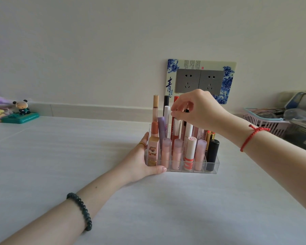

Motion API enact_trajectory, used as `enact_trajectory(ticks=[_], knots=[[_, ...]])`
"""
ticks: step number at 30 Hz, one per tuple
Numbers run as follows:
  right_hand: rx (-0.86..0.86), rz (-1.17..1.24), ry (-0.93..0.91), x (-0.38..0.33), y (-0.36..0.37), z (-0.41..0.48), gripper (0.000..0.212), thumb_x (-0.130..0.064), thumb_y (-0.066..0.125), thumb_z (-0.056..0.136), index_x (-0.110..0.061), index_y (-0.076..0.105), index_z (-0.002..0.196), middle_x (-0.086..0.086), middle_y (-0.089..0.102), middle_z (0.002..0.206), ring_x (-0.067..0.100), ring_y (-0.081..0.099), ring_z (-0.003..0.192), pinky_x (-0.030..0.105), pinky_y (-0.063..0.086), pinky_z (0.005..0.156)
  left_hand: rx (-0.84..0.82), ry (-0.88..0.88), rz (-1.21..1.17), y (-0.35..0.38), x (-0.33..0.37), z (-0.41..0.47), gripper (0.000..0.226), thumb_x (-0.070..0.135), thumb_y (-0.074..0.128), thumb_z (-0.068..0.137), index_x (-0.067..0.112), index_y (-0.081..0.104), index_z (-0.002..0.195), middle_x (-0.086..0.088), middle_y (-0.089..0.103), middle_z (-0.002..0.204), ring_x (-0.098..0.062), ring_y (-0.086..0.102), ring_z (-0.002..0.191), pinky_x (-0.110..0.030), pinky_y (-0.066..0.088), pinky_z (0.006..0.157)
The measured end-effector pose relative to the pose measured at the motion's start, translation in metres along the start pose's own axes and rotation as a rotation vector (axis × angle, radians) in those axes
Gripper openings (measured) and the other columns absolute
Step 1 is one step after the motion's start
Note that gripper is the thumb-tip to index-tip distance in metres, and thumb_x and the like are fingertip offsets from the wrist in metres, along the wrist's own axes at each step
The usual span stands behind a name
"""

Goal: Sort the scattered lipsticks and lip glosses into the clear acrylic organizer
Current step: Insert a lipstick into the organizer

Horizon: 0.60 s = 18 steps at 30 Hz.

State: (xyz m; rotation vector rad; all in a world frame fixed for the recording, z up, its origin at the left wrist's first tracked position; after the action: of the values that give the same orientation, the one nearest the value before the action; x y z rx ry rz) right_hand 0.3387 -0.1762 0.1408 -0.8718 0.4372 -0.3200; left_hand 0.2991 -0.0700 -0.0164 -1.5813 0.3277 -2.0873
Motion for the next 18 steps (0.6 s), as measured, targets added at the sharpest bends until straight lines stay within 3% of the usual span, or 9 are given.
enact_trajectory(ticks=[3,6,8,10,12,15,18], knots=[[-0.049,-0.122,-0.07,-0.013,0.009,0.003,0.016,-0.023,0.063,0.082,-0.02,0.069,0.097,-0.004,0.062,0.082,-0.001,0.044,0.057,0.006,0.033,0.053,-0.001,-0.004,0.005,0.0,-0.001,0.0,0.1,0.014,0.08,0.066,0.029,0.017,0.141,0.027,0.044,0.128,0.011,0.042,0.12,-0.012,0.038,0.097],[-0.082,-0.219,-0.112,-0.024,0.019,0.005,0.022,-0.025,0.061,0.084,-0.022,0.066,0.105,-0.005,0.051,0.085,0.008,0.045,0.071,0.024,0.039,0.067,-0.01,-0.007,-0.01,0.001,0.002,0.0,0.109,0.014,0.08,0.067,0.021,0.006,0.146,0.014,0.042,0.139,-0.002,0.041,0.127,-0.03,0.036,0.107],[-0.092,-0.272,-0.121,-0.028,0.025,0.006,0.024,-0.026,0.059,0.085,-0.022,0.065,0.107,-0.005,0.045,0.085,0.011,0.043,0.081,0.033,0.044,0.075,-0.015,-0.014,-0.02,0.001,0.001,-0.001,0.105,0.013,0.08,0.067,0.023,0.01,0.145,0.017,0.045,0.135,0.002,0.045,0.123,-0.027,0.04,0.103],[-0.11,-0.302,-0.115,-0.029,0.03,0.007,0.024,-0.026,0.057,0.085,-0.022,0.065,0.108,-0.005,0.041,0.085,0.013,0.041,0.086,0.043,0.043,0.083,-0.017,-0.005,-0.027,0.002,0.002,-0.001,0.095,0.009,0.079,0.067,0.03,0.02,0.139,0.026,0.05,0.122,0.011,0.05,0.111,-0.013,0.044,0.09],[-0.125,-0.321,-0.109,-0.029,0.034,0.007,0.024,-0.024,0.056,0.086,-0.022,0.065,0.108,-0.004,0.04,0.086,0.017,0.045,0.091,0.043,0.041,0.084,-0.014,0.0,-0.028,0.002,0.003,-0.001,0.094,0.008,0.079,0.067,0.034,0.021,0.135,0.031,0.05,0.116,0.014,0.052,0.106,-0.009,0.044,0.085],[-0.127,-0.335,-0.122,-0.028,0.036,0.006,0.021,-0.024,0.056,0.086,-0.021,0.066,0.105,-0.003,0.042,0.086,0.016,0.043,0.088,0.031,0.036,0.072,-0.004,-0.019,-0.026,0.0,0.002,-0.002,0.103,0.013,0.08,0.066,0.027,0.014,0.144,0.025,0.05,0.123,0.009,0.05,0.113,-0.02,0.043,0.098],[-0.105,-0.318,-0.124,-0.027,0.033,0.005,0.017,-0.026,0.057,0.086,-0.018,0.066,0.098,-0.003,0.044,0.087,0.017,0.046,0.09,0.03,0.039,0.071,-0.005,-0.025,-0.021,0.001,0.002,-0.002,0.106,0.015,0.08,0.066,0.024,0.01,0.145,0.013,0.047,0.134,-0.002,0.045,0.123,-0.034,0.038,0.106]])
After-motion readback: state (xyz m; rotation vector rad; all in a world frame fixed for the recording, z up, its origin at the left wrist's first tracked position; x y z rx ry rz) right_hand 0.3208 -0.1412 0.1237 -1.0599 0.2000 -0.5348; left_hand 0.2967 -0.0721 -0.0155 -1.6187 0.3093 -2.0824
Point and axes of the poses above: each hand's wrist, its own z-axis towards the middle knuckle, its own y-axis out of the palm, x = y × z, the point moved 10 cm from there along z, towards the middle knuckle
